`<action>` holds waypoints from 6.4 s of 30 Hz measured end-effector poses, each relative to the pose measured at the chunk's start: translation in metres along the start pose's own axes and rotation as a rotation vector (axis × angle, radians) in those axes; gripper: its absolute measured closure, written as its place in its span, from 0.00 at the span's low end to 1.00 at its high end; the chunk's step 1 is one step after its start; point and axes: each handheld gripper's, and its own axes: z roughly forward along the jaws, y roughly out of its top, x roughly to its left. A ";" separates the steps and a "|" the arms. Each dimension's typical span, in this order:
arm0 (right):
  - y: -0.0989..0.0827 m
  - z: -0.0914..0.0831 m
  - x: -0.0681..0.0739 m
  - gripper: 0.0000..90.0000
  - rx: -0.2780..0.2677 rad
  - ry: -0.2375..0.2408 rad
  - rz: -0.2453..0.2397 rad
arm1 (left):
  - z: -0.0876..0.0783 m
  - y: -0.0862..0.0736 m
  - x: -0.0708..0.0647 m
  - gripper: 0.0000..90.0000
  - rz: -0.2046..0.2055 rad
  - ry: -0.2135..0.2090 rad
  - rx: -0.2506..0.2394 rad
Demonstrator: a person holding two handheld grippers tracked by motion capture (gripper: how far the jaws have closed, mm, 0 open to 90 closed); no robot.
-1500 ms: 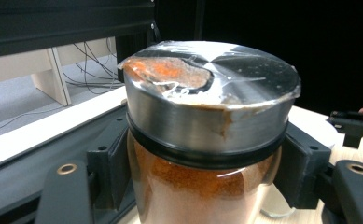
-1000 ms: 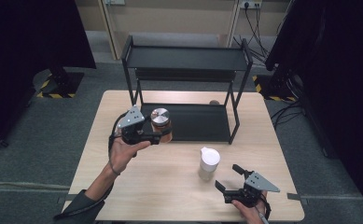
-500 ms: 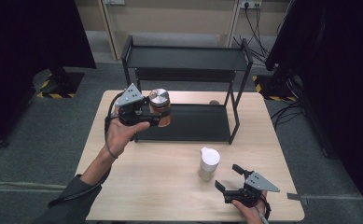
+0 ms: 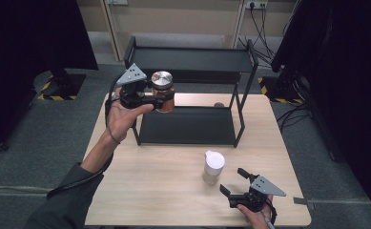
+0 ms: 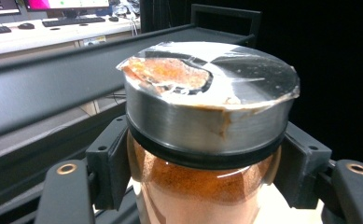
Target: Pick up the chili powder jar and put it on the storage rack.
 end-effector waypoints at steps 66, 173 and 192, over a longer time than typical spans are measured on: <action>0.000 0.001 -0.002 0.00 0.000 0.028 0.006 | 0.078 0.075 0.030 0.34 -0.098 0.325 -0.017; -0.001 0.003 0.000 0.00 0.007 0.034 0.011 | -0.013 -0.105 -0.042 0.01 -0.041 -0.013 -0.116; -0.001 0.004 0.000 0.00 0.006 0.033 0.012 | -0.020 -0.166 -0.057 0.01 -0.078 -0.072 -0.099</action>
